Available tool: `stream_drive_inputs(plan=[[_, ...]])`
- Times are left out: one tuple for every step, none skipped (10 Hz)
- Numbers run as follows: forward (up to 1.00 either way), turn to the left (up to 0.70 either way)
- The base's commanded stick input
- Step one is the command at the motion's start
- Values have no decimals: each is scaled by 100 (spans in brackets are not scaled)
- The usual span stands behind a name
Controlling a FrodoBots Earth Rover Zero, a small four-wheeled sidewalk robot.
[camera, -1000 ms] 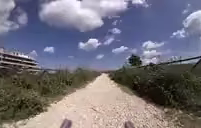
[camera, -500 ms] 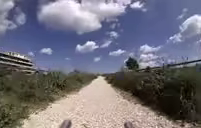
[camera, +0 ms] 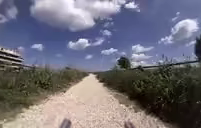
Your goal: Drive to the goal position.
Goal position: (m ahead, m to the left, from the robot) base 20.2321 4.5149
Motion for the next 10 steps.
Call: stream_drive_inputs(plan=[[85, 0], [85, 0], [85, 0], [85, 0], [85, 0], [85, 0], [85, 0], [85, 0], [85, 0], [85, 0]])
